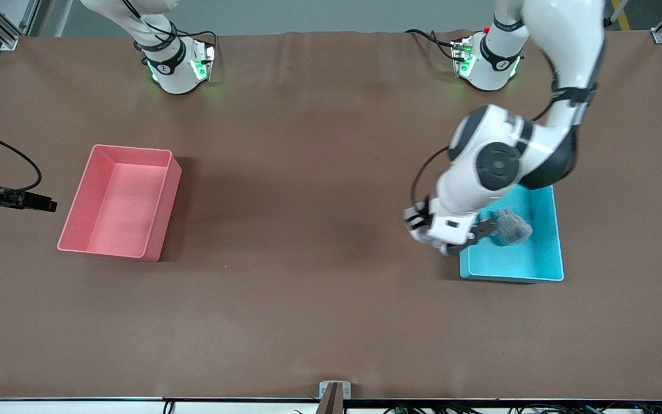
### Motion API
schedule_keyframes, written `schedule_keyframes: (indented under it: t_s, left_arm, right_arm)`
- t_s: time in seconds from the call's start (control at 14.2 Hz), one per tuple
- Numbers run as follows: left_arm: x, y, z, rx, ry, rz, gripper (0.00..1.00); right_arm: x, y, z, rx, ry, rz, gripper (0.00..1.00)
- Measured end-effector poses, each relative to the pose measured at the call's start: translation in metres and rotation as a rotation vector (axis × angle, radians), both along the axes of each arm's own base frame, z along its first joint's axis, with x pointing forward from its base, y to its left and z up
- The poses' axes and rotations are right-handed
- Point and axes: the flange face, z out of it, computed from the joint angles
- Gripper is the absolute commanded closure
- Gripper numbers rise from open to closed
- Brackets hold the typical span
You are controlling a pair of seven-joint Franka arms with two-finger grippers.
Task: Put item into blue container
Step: 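Carry the second plush to the cyan tray while the right gripper withdraws, then open the left gripper to drop the plush into the cyan tray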
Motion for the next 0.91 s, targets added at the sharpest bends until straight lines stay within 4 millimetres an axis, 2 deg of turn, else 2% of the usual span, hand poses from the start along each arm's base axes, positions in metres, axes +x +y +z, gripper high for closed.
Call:
schedule_keyframes:
  t_s: [0.14, 0.21, 0.28, 0.35, 0.42, 0.49, 0.56, 0.7, 0.84, 0.91]
  left_arm:
    - [-0.001, 0.064, -0.015, 0.014, 0.067, -0.046, 1.00]
    - [-0.002, 0.090, -0.027, 0.018, 0.095, -0.064, 0.99]
    - [-0.004, 0.113, -0.041, 0.021, 0.121, -0.082, 0.87]
    - [-0.007, 0.133, -0.053, 0.018, 0.146, -0.098, 0.50]
    - [-0.010, 0.151, -0.064, 0.011, 0.169, -0.107, 0.07]
    - [-0.014, 0.165, -0.073, 0.005, 0.189, -0.110, 0.00]
    - [-0.016, 0.173, -0.078, 0.001, 0.201, -0.109, 0.00]
    - [-0.016, 0.173, -0.077, 0.000, 0.199, -0.111, 0.00]
    - [-0.010, 0.165, -0.062, -0.003, 0.180, -0.123, 0.00]
    - [-0.005, 0.163, -0.046, -0.003, 0.171, -0.128, 0.00]
  right_arm:
    - [-0.001, 0.003, 0.003, 0.002, 0.007, 0.005, 0.00]
    - [-0.001, 0.004, 0.007, 0.003, 0.008, 0.007, 0.00]
    - [-0.002, 0.005, 0.010, 0.005, 0.018, 0.008, 0.00]
    - [-0.003, 0.007, 0.012, 0.007, 0.025, 0.011, 0.00]
    - [-0.003, 0.009, 0.013, 0.009, 0.027, 0.014, 0.00]
    - [-0.003, 0.012, 0.014, 0.010, 0.030, 0.019, 0.00]
    - [-0.005, 0.014, 0.014, 0.015, 0.041, 0.021, 0.00]
    - [-0.008, 0.016, 0.016, 0.026, 0.066, 0.022, 0.00]
    - [-0.010, 0.017, 0.021, 0.028, 0.064, 0.022, 0.00]
    - [-0.012, 0.017, 0.025, 0.028, 0.060, 0.022, 0.00]
